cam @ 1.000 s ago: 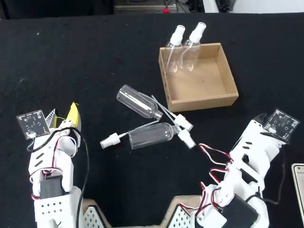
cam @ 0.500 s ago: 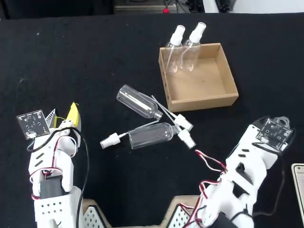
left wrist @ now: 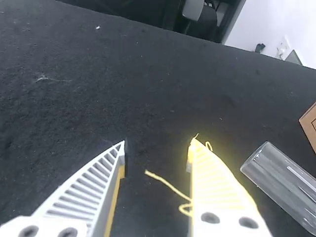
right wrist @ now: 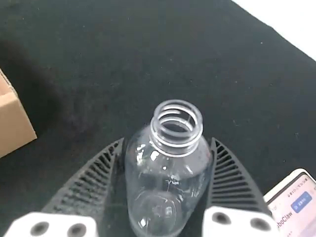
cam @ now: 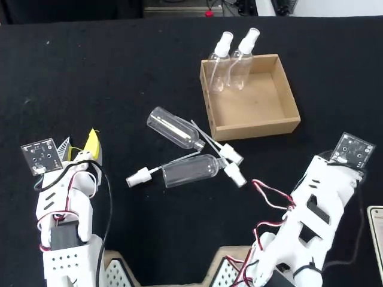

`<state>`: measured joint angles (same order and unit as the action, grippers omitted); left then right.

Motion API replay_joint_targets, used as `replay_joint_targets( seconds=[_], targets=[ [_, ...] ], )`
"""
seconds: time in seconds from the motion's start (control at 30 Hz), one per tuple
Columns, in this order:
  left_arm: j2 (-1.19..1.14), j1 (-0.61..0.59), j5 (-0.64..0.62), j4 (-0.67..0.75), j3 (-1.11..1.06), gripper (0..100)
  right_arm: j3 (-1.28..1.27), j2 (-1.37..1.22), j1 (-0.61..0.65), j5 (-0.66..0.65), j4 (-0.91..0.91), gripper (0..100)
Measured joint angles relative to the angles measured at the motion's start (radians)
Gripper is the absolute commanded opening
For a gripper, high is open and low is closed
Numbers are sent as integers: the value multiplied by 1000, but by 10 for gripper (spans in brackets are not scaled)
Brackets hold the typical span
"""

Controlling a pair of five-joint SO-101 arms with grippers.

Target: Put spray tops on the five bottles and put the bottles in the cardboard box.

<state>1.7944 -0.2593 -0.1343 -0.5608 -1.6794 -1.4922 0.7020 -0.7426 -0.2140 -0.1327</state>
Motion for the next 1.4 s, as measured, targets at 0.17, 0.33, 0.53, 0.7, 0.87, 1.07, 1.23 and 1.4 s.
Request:
replay_joint_targets(
  seconds=[0.17, 0.33, 0.53, 0.7, 0.87, 1.07, 1.23, 1.4],
  targets=[
    [0, 0, 0, 0, 0, 202, -44, 8, 0, -3, -29, 335],
    [0, 0, 0, 0, 0, 202, -104, 8, -3, -3, -152, 336],
    [0, 0, 0, 0, 0, 202, -104, 11, -3, -3, -195, 336],
    [0, 0, 0, 0, 0, 202, -104, 25, -3, -6, -195, 336],
    [0, 0, 0, 0, 0, 202, -153, 138, -3, -61, -196, 336],
    [0, 0, 0, 0, 0, 202, -184, 321, -3, -69, -51, 336],
    [0, 0, 0, 0, 0, 202, -184, 462, -3, -69, 166, 336],
    [0, 0, 0, 0, 0, 202, -189, 548, -3, -69, 250, 336]
  ],
)
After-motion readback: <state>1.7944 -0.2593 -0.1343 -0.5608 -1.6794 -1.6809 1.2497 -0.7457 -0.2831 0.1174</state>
